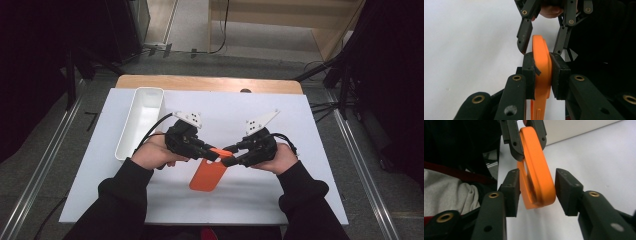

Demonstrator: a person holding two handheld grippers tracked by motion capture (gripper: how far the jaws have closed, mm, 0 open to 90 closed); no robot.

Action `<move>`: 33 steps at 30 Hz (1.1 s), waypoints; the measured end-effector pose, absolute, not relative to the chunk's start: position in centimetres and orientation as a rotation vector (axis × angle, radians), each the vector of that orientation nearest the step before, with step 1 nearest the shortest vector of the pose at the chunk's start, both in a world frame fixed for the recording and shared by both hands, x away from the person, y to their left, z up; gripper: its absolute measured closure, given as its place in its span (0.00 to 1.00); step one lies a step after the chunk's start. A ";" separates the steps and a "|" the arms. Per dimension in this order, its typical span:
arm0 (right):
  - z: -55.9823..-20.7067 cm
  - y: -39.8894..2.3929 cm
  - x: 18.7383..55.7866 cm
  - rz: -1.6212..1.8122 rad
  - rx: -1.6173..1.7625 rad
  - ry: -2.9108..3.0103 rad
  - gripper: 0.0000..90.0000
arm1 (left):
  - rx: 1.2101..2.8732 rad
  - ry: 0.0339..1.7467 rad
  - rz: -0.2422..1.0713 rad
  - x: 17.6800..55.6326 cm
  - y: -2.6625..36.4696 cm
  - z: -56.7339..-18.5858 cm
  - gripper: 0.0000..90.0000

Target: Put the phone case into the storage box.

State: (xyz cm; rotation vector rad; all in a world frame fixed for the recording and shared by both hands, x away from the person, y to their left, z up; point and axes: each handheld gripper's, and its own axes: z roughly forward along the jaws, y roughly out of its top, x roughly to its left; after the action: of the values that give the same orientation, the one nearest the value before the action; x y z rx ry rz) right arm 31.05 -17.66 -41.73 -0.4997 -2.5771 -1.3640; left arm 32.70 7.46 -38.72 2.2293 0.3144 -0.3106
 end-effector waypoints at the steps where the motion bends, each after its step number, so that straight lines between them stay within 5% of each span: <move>1: -41.8 -17.7 31.1 -1.361 -0.494 -2.576 0.63 | 2.230 0.315 -0.312 32.7 7.5 -38.7 0.84; 9: -41.9 -17.9 31.3 -1.379 -0.439 -2.562 0.79 | 2.225 0.289 -0.348 32.8 7.5 -38.8 0.84; 26: -41.3 -17.7 31.1 -1.326 -0.454 -2.513 0.83 | 2.217 0.261 -0.344 32.9 7.8 -38.8 0.81; 29: -41.3 -17.6 31.1 -1.318 -0.457 -2.523 0.83 | 2.222 0.298 -0.354 32.9 7.7 -38.8 0.77; 33: -41.2 -17.6 30.9 -1.307 -0.464 -2.507 0.83 | 2.210 0.302 -0.341 33.0 7.7 -38.8 0.60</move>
State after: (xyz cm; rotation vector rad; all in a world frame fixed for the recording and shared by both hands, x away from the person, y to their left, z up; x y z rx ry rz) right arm 30.93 -17.57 -41.21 -0.4643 -2.5067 -1.3065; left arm 32.96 7.65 -38.84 2.2105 0.3018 -0.3415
